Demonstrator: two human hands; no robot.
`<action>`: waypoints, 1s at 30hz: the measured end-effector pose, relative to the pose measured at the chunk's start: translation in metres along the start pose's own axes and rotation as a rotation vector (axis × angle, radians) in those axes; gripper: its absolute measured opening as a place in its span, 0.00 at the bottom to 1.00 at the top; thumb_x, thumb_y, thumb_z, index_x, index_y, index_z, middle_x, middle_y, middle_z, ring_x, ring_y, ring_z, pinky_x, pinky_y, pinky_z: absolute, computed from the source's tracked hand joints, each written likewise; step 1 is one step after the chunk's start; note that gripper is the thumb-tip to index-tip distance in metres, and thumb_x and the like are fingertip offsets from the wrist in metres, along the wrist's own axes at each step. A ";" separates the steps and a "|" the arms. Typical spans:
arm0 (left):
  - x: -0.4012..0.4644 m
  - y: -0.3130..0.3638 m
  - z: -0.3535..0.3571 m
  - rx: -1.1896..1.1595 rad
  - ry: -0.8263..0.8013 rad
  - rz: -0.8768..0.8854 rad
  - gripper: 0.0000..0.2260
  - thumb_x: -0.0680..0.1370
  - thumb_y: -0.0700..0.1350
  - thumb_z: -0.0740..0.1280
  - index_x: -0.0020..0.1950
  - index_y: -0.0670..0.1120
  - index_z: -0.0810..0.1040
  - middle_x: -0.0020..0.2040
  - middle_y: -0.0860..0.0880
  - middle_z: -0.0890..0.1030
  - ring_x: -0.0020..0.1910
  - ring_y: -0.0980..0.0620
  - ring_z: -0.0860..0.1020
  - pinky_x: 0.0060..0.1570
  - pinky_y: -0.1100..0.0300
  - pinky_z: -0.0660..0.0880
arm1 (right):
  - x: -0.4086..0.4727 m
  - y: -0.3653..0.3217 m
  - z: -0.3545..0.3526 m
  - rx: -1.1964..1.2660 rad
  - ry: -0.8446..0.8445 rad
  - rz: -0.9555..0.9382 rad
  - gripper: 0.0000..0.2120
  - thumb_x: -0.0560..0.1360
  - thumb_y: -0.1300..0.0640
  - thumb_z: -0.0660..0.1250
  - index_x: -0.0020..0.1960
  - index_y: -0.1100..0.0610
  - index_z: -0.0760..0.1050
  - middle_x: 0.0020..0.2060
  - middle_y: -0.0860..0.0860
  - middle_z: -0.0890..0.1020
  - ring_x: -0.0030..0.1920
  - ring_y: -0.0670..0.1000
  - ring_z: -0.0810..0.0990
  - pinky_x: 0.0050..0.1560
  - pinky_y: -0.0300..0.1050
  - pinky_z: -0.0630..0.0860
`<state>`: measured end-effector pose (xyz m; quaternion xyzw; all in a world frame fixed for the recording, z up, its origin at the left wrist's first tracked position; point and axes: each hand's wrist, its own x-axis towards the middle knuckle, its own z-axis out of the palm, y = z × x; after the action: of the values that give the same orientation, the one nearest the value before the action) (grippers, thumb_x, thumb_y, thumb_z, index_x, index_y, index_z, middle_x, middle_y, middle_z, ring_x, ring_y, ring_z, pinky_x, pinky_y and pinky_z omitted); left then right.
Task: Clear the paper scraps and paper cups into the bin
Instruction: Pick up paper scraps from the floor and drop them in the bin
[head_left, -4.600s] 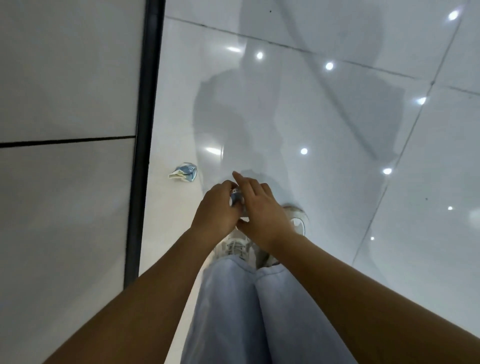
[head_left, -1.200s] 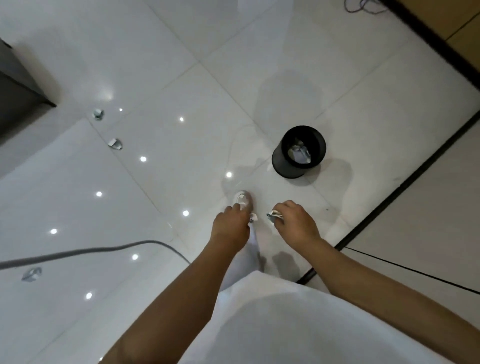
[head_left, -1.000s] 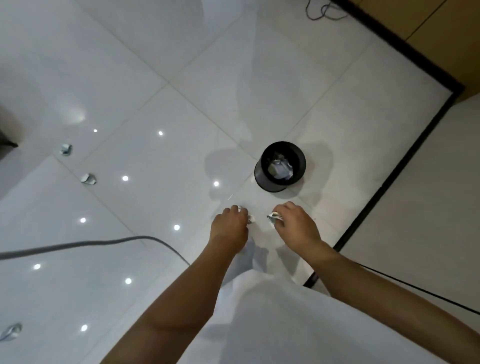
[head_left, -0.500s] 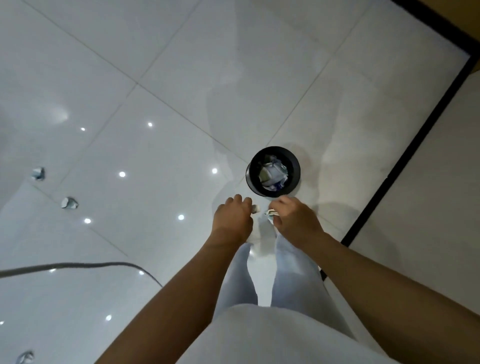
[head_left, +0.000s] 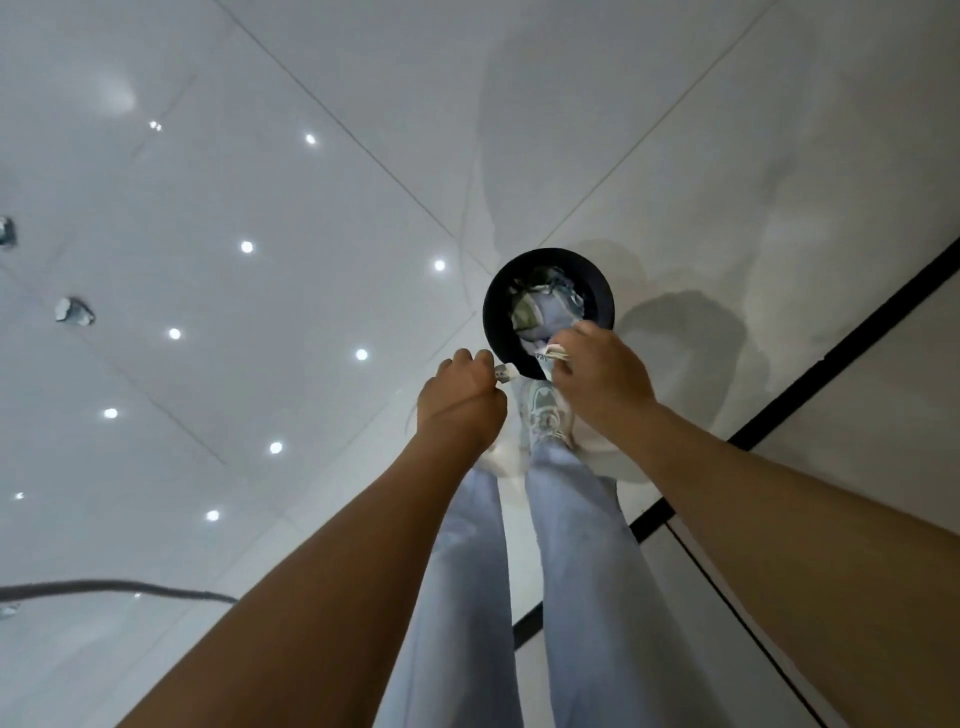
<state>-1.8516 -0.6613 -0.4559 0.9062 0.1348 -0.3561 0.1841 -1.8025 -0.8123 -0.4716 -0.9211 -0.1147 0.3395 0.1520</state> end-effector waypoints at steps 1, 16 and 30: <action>0.005 0.001 0.003 -0.007 0.005 -0.012 0.11 0.77 0.43 0.59 0.59 0.43 0.72 0.53 0.44 0.74 0.51 0.43 0.73 0.41 0.55 0.68 | 0.010 0.003 0.002 0.011 -0.009 0.008 0.11 0.76 0.61 0.60 0.56 0.57 0.75 0.53 0.56 0.77 0.51 0.58 0.74 0.40 0.45 0.66; 0.054 0.057 0.015 -0.063 0.014 -0.082 0.16 0.76 0.48 0.62 0.63 0.46 0.69 0.55 0.44 0.74 0.53 0.44 0.73 0.42 0.54 0.70 | -0.003 0.060 -0.009 -0.048 -0.232 0.031 0.25 0.77 0.58 0.62 0.73 0.54 0.63 0.66 0.55 0.71 0.63 0.59 0.71 0.60 0.55 0.72; 0.013 0.031 0.017 0.102 0.011 0.055 0.14 0.78 0.48 0.58 0.60 0.43 0.71 0.55 0.43 0.75 0.56 0.43 0.72 0.55 0.53 0.68 | -0.012 0.021 -0.023 -0.258 -0.256 -0.129 0.22 0.78 0.54 0.63 0.70 0.53 0.64 0.62 0.53 0.73 0.60 0.55 0.72 0.55 0.49 0.73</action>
<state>-1.8408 -0.6948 -0.4697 0.9197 0.0927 -0.3521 0.1468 -1.7945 -0.8404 -0.4556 -0.8729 -0.2345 0.4262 0.0385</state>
